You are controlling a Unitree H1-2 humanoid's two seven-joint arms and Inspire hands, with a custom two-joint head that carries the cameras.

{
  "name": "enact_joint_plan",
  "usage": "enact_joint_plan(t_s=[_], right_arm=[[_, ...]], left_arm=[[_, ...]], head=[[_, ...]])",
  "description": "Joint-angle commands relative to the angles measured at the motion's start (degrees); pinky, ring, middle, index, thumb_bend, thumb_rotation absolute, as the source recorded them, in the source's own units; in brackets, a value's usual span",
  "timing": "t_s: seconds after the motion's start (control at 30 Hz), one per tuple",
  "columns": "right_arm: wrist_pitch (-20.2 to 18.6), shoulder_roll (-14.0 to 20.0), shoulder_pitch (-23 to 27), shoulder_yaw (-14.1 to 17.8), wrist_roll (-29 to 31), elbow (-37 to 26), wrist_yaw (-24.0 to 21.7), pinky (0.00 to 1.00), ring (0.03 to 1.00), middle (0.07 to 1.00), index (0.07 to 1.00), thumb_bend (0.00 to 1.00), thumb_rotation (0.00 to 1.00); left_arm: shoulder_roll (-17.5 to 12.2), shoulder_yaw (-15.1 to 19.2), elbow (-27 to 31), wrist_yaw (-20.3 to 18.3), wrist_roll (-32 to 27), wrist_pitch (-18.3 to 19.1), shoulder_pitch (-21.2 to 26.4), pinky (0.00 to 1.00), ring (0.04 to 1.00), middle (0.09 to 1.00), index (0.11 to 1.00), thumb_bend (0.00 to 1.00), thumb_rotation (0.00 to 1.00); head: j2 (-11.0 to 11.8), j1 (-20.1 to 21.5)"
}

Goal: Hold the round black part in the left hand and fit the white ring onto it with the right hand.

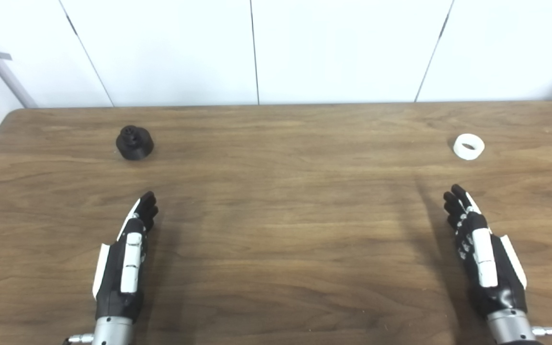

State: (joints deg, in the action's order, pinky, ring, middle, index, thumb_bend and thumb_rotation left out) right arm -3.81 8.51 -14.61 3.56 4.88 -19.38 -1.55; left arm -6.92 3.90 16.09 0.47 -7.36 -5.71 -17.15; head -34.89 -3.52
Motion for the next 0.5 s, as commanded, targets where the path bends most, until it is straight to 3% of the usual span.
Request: enact_joint_plan(t_s=[0.0, 0.23, 0.47], right_arm=[[3.01, -1.12, 0.01, 0.37, 0.12, -0.29, 0.19, 1.00, 0.970, 0.948, 0.948, 0.53, 1.00], [4.60, -0.45, -0.29, 0.73, 0.71, 1.67, -0.30, 1.00, 0.978, 0.952, 0.955, 0.54, 1.00], [5.98, 0.24, 0.07, 0.65, 1.45, 3.65, -1.10, 1.00, 0.998, 0.964, 0.964, 0.49, 1.00]], left_arm=[[1.74, -0.15, 0.59, 0.11, 0.81, -2.36, -0.74, 0.99, 0.959, 0.955, 0.941, 0.46, 0.91], [2.76, -1.25, -0.37, 0.59, 2.38, -3.70, -0.91, 0.98, 0.947, 0.943, 0.932, 0.45, 0.86], [3.30, -2.85, -0.55, 1.77, 4.89, -3.20, -1.46, 0.99, 0.958, 0.958, 0.939, 0.47, 0.87]], head=[[0.19, -0.61], [3.90, -6.51], [6.81, -9.78]])
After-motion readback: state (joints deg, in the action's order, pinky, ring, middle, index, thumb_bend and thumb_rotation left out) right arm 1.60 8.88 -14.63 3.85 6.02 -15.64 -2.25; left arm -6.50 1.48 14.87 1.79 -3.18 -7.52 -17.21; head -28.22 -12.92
